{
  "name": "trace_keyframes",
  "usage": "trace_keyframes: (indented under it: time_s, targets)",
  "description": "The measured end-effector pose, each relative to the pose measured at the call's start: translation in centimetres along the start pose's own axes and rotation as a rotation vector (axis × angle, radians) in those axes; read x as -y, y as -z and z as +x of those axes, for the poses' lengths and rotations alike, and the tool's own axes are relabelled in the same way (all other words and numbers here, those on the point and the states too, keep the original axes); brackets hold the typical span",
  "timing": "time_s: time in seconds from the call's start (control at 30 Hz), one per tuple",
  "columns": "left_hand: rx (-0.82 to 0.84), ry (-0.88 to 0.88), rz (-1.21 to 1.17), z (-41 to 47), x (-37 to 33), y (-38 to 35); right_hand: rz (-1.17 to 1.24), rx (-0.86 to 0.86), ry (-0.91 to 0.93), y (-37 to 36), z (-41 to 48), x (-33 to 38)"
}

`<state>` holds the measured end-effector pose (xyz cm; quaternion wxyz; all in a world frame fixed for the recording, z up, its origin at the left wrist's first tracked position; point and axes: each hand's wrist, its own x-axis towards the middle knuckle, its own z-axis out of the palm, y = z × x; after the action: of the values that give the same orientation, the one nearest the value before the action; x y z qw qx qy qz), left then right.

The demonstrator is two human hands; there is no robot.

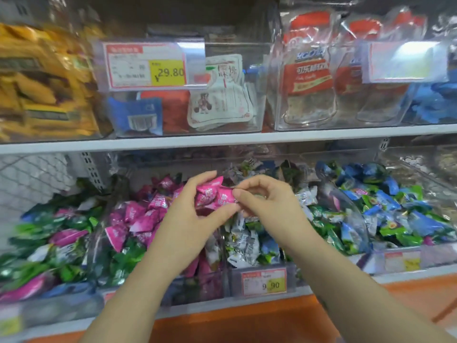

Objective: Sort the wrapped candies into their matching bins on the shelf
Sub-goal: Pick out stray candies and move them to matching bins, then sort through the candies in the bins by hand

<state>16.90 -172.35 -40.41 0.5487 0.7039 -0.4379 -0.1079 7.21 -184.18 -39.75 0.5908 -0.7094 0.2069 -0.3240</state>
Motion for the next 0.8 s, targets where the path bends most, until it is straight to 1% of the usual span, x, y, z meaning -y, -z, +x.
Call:
trace_keyframes:
  time_s: [0.07,0.13,0.2,0.27,0.33,0.4,0.43,0.5,0.57,0.63,0.73,0.8]
  targets:
    - [-0.045,-0.014,0.057,-0.2,0.3,0.8,0.041,0.031,0.010,-0.9,0.4,-0.1]
    - [-0.095,-0.028,0.111,-0.2,0.9,1.6,0.083,0.111,0.004,-1.6,0.6,-0.2]
    - [-0.129,-0.028,0.161,0.0,1.6,2.4,0.050,0.178,0.002,-1.9,0.8,-0.3]
    - [-0.196,-0.032,0.287,0.4,2.3,3.2,-0.088,0.148,0.038,-1.6,1.2,-0.6]
    - [-0.309,-0.027,0.453,0.9,3.0,4.0,-0.362,0.049,0.111,-0.5,1.6,-1.0]
    - [-0.384,0.005,0.656,1.2,3.9,4.8,-0.594,0.025,0.127,0.7,1.7,-1.3]
    - [-0.376,0.032,0.742,1.4,4.4,5.1,-0.653,0.040,0.108,1.2,1.7,-1.4]
    - [-0.280,0.089,0.855,1.7,5.4,5.3,-0.717,0.073,0.076,2.0,1.8,-1.7]
    - [-0.164,0.145,0.899,1.9,5.8,5.1,-0.730,0.095,0.078,2.4,1.9,-1.8]
    - [-0.102,0.169,0.921,2.0,5.6,4.9,-0.727,0.099,0.080,2.9,2.0,-2.0]
    - [-0.079,0.176,0.925,2.1,4.8,4.8,-0.765,0.120,0.086,3.9,2.2,-1.9]
    - [-0.088,0.147,0.889,2.0,3.9,4.6,-0.807,0.156,0.091,4.5,2.7,-1.9]
